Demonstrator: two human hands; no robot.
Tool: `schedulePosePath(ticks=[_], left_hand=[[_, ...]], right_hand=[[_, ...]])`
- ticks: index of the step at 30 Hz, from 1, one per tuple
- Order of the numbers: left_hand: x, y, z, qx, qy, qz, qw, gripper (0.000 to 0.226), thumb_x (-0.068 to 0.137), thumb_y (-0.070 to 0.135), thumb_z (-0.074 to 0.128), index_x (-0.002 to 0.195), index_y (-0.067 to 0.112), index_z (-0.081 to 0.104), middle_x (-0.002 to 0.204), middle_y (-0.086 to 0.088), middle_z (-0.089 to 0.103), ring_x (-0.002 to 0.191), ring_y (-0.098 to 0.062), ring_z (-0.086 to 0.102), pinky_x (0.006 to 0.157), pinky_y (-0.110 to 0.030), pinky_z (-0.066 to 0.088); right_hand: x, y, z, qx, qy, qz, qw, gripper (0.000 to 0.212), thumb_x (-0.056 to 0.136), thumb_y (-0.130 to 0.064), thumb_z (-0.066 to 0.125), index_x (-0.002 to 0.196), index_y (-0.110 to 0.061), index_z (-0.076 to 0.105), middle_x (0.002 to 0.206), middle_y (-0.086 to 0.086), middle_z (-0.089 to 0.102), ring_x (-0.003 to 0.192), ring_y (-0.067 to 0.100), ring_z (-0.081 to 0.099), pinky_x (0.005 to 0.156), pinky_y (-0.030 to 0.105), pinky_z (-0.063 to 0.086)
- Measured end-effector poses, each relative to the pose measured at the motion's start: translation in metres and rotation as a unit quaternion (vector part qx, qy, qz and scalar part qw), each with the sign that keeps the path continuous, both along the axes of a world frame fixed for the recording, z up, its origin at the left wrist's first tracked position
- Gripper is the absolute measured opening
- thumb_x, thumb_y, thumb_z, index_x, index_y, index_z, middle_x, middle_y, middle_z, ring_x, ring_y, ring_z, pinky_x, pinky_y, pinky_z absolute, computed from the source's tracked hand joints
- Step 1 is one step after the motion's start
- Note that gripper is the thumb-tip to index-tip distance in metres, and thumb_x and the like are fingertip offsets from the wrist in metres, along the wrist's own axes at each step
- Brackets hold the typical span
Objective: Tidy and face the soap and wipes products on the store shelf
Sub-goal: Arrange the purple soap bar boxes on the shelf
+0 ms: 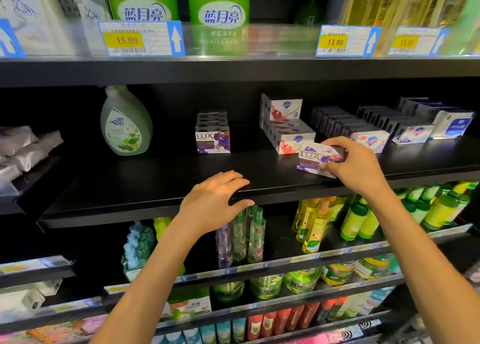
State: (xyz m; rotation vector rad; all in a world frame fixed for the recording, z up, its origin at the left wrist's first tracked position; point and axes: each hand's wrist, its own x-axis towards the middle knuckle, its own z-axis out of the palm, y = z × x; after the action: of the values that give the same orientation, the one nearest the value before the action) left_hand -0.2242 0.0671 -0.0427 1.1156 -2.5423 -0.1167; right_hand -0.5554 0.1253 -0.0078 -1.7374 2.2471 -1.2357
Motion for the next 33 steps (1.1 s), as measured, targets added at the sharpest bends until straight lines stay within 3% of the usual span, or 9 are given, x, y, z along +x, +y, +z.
schedulePosePath(ticks=[8,14,18,23,25,27,28,30,33], left_hand=[[0.001,0.002,-0.011,-0.048,0.029,-0.001,0.998,0.060,0.097,0.065,0.052,0.148,0.033,0.058,0.155,0.011,0.053,0.150,-0.011,0.041,0.116,-0.044,0.046],[-0.001,0.005,-0.001,-0.010,-0.004,0.019,1.000,0.062,0.099,0.068,0.047,0.154,0.039,0.047,0.163,0.018,0.040,0.155,-0.006,0.028,0.119,-0.038,0.037],[-0.003,0.006,0.003,0.002,-0.023,0.029,0.999,0.062,0.100,0.069,0.044,0.156,0.041,0.043,0.166,0.019,0.034,0.156,-0.007,0.023,0.119,-0.039,0.036],[-0.004,0.007,0.004,-0.001,-0.027,0.027,0.999,0.062,0.100,0.068,0.046,0.155,0.041,0.044,0.165,0.018,0.035,0.155,-0.009,0.028,0.115,-0.042,0.041],[-0.004,0.007,0.003,0.005,-0.008,0.023,1.000,0.062,0.099,0.068,0.047,0.155,0.041,0.044,0.164,0.019,0.036,0.153,-0.009,0.032,0.114,-0.040,0.041],[-0.006,0.007,0.002,0.022,0.041,0.013,0.999,0.062,0.097,0.067,0.052,0.152,0.040,0.048,0.159,0.020,0.041,0.146,-0.007,0.040,0.114,-0.038,0.045],[-0.010,0.008,0.003,0.035,0.066,0.006,0.997,0.061,0.097,0.067,0.054,0.151,0.039,0.050,0.155,0.020,0.044,0.143,-0.006,0.043,0.113,-0.038,0.046],[-0.025,0.012,0.009,0.054,0.084,-0.010,0.995,0.062,0.096,0.066,0.056,0.150,0.035,0.052,0.152,0.019,0.047,0.140,-0.005,0.046,0.114,-0.034,0.044],[-0.059,0.016,0.018,0.062,0.050,-0.024,0.997,0.065,0.097,0.066,0.054,0.154,0.037,0.046,0.158,0.016,0.042,0.146,-0.006,0.038,0.118,-0.030,0.035]], right_hand=[[0.058,-0.045,0.012,-0.001,-0.057,0.121,0.991,0.053,0.077,-0.015,0.092,0.125,-0.028,0.072,0.113,-0.005,0.072,0.097,0.004,0.068,0.068,0.005,0.047],[0.094,-0.076,0.013,0.032,-0.021,0.188,0.981,0.055,0.082,-0.015,0.088,0.132,-0.024,0.068,0.121,-0.007,0.069,0.107,0.006,0.064,0.077,0.012,0.047],[0.091,-0.079,0.005,0.037,-0.008,0.198,0.979,0.058,0.086,-0.018,0.085,0.138,-0.027,0.062,0.126,-0.004,0.067,0.110,0.006,0.063,0.084,0.022,0.056],[0.066,-0.068,0.003,0.007,-0.068,0.211,0.975,0.050,0.088,-0.024,0.084,0.134,-0.031,0.065,0.121,-0.007,0.068,0.102,0.002,0.066,0.077,0.007,0.051],[0.046,-0.065,0.001,-0.030,-0.101,0.185,0.977,0.036,0.088,-0.024,0.084,0.120,-0.035,0.072,0.107,-0.006,0.073,0.092,0.006,0.070,0.085,0.022,0.059],[0.025,-0.062,-0.002,-0.051,-0.132,0.147,0.979,0.025,0.088,-0.018,0.083,0.108,-0.033,0.076,0.096,0.001,0.073,0.083,0.014,0.071,0.081,0.041,0.065],[0.015,-0.062,-0.002,-0.055,-0.136,0.128,0.981,0.021,0.089,-0.016,0.082,0.104,-0.029,0.077,0.094,0.004,0.073,0.081,0.019,0.070,0.078,0.045,0.065],[-0.005,-0.066,0.001,-0.061,-0.108,0.090,0.988,0.016,0.090,-0.019,0.081,0.103,-0.025,0.074,0.092,0.003,0.072,0.084,0.022,0.069,0.081,0.043,0.063],[-0.028,-0.078,0.008,-0.013,-0.025,0.060,0.998,0.028,0.089,-0.026,0.081,0.115,-0.018,0.072,0.097,0.008,0.073,0.092,0.024,0.067,0.079,0.031,0.052]])
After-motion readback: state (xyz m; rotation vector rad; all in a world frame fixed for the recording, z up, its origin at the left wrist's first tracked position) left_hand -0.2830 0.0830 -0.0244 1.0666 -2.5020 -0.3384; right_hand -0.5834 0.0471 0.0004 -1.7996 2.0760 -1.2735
